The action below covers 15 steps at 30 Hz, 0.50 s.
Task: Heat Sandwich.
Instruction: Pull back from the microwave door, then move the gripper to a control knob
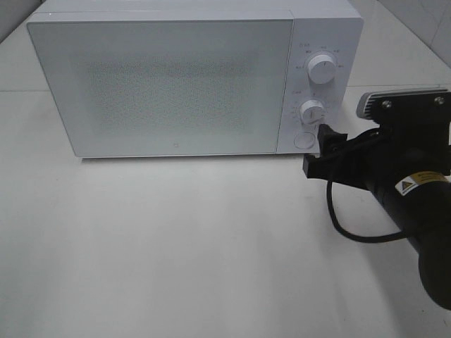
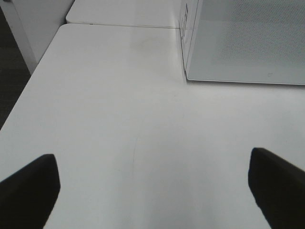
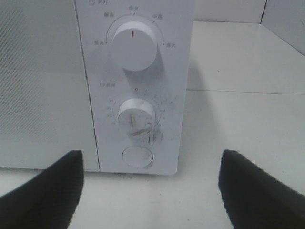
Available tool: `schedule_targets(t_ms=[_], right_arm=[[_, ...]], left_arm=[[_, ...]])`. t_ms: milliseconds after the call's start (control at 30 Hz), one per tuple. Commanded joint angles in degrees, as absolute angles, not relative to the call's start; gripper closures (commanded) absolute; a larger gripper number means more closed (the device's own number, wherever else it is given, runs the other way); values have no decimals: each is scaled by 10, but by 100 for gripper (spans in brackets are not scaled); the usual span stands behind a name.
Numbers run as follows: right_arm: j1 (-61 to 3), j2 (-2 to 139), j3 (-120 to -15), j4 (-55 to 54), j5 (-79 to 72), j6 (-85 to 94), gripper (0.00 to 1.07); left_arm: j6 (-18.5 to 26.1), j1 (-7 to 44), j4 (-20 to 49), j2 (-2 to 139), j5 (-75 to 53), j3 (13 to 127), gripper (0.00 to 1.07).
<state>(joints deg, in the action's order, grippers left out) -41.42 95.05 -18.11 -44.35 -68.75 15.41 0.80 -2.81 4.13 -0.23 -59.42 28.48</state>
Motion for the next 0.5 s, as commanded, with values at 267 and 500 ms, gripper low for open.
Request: schedule_targets(t_ms=[267, 500], right_arm=[[-469, 984, -184, -507, -765, 160, 31], [-468, 984, -187, -506, -761, 146, 31]], left_arm=[[9, -30, 39, -18, -593, 284, 3], [9, -30, 39, -18, -593, 284, 3]])
